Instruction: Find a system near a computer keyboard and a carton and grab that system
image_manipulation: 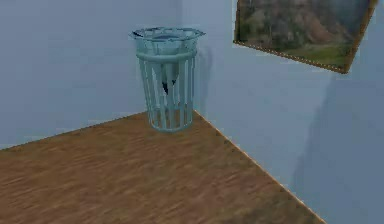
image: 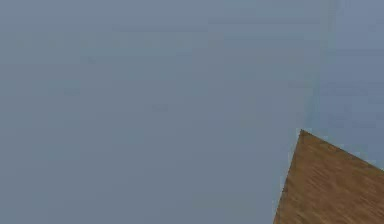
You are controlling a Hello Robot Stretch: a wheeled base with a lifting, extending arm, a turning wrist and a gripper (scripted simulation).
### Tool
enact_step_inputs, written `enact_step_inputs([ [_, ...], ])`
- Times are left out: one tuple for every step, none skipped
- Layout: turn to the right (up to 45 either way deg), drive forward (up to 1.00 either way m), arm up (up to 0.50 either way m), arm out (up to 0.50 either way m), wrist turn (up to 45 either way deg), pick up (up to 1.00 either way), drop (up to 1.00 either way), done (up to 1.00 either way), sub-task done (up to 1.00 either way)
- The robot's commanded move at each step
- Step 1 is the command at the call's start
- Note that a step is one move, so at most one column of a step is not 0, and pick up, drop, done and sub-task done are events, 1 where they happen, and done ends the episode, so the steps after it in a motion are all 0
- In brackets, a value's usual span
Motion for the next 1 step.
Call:
enact_step_inputs([
  [45.0,0.0,0.0,0.0,0.0,0.0,0.0,0.0,0.0],
])
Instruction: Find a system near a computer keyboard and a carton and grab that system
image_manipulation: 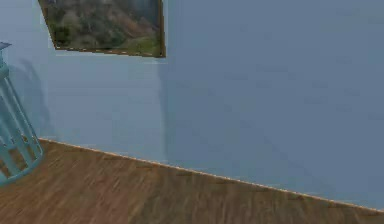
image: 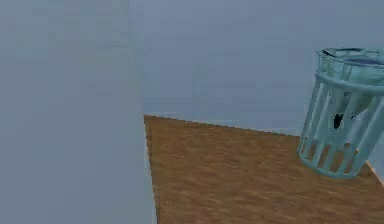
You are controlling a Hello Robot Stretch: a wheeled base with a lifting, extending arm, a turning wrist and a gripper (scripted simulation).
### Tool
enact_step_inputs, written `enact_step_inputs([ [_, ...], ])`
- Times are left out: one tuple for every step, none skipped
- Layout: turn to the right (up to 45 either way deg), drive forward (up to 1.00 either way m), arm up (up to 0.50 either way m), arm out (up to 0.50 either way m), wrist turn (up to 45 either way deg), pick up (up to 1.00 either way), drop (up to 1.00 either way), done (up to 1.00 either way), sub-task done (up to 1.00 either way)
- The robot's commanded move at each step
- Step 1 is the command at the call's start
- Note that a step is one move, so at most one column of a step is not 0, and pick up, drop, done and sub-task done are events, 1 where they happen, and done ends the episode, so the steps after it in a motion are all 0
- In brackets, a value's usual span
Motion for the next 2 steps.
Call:
enact_step_inputs([
  [45.0,0.0,0.0,0.0,0.0,0.0,0.0,0.0,0.0],
  [45.0,0.0,0.0,0.0,0.0,0.0,0.0,0.0,0.0],
])
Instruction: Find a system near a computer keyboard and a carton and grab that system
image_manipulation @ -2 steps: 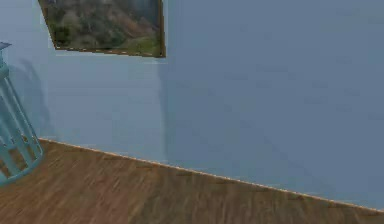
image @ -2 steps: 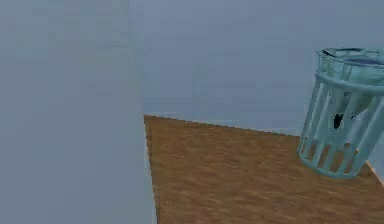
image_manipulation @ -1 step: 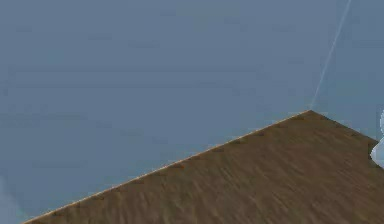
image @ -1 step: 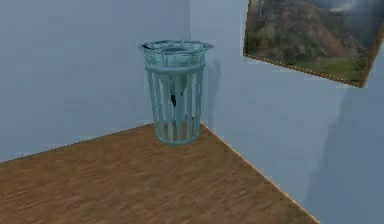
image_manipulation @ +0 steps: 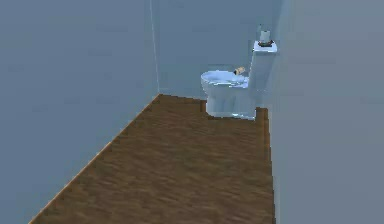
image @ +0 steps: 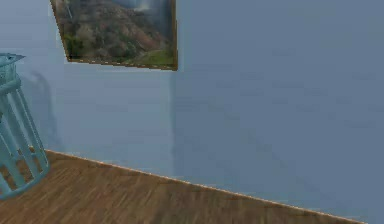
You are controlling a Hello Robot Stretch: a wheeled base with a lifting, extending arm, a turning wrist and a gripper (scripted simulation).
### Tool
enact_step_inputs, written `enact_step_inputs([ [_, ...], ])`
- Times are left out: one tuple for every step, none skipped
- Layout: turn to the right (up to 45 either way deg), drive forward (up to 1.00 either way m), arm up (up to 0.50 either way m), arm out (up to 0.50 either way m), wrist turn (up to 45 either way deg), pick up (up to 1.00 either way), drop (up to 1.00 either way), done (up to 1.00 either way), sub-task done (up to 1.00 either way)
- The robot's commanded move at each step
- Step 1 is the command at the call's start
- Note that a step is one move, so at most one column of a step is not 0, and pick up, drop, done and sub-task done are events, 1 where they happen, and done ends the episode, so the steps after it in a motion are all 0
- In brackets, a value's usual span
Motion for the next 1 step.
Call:
enact_step_inputs([
  [15.0,0.0,0.0,0.0,0.0,0.0,0.0,0.0,0.0],
])
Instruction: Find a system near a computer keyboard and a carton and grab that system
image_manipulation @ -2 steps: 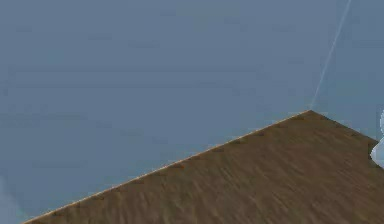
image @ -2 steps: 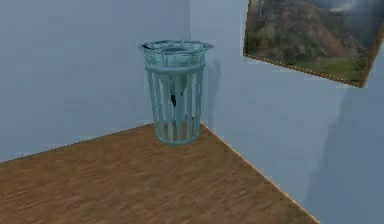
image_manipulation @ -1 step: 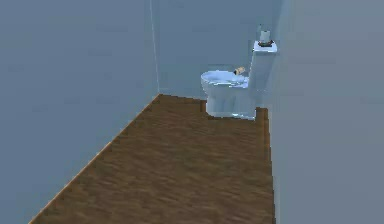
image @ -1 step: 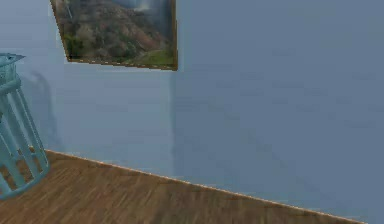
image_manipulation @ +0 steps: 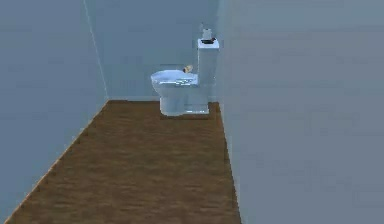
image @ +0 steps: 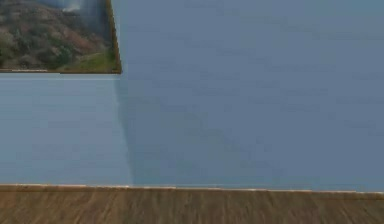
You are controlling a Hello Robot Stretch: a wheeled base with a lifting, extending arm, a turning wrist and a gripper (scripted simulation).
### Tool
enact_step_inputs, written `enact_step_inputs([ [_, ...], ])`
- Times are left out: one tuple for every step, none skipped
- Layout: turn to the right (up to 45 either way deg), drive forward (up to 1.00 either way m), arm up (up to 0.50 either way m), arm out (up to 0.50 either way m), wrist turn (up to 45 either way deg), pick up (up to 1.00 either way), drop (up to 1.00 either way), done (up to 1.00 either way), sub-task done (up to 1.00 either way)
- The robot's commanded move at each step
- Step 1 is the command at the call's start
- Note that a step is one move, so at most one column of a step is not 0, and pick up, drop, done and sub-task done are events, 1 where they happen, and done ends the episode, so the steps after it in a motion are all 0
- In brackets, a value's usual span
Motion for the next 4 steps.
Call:
enact_step_inputs([
  [0.0,0.15,0.0,0.0,0.0,0.0,0.0,0.0,0.0],
  [-45.0,0.0,0.0,0.0,0.0,0.0,0.0,0.0,0.0],
  [-42.0,0.0,0.0,0.0,0.0,0.0,0.0,0.0,0.0],
  [0.0,1.0,0.0,0.0,0.0,0.0,0.0,0.0,0.0],
])
